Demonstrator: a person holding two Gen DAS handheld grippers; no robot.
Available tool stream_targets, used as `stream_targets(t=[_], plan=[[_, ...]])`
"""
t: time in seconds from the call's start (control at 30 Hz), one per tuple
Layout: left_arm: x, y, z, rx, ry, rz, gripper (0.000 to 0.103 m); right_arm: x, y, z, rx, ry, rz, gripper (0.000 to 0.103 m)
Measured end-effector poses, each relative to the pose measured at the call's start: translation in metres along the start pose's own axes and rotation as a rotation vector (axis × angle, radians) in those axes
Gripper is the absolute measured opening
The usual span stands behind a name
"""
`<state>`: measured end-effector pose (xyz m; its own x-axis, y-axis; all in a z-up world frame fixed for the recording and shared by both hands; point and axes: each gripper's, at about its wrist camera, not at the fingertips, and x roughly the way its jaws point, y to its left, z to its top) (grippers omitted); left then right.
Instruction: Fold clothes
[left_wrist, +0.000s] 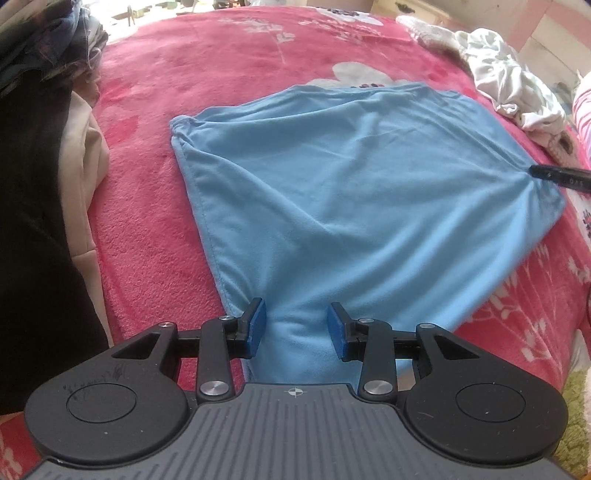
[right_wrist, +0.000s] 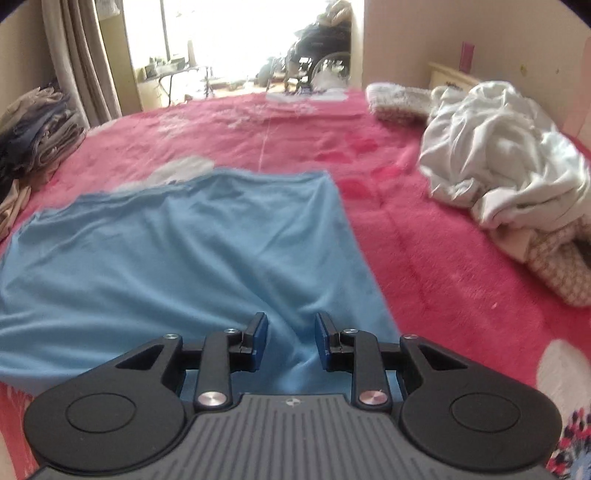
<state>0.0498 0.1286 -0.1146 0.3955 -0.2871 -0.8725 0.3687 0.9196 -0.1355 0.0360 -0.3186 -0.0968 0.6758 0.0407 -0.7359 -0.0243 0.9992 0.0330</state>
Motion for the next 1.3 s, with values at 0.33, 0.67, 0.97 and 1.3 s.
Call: stream_targets(t=[0.33,0.67,0.97,1.3], plan=[[0.001,-0.001,-0.001,-0.004,0.0,-0.001,0.037,-0.014,-0.014,0.0,0.029,-0.027,-0.017,0.027],[-0.001,0.0,-0.005,-0.016,-0.016,-0.003,0.037,-0.028,-0.05,-0.033,0.097,0.08,-0.124,0.026],[-0.001,-0.002,-0.005,-0.003,-0.014,0.003,0.038,-0.019,0.004,0.008,-0.09,-0.051,0.065,0.025],[0.0,-0.004,-0.005,-0.005,-0.008,0.016,0.039,0.064,-0.05,0.057,-0.028,-0.018,-0.054,0.019]])
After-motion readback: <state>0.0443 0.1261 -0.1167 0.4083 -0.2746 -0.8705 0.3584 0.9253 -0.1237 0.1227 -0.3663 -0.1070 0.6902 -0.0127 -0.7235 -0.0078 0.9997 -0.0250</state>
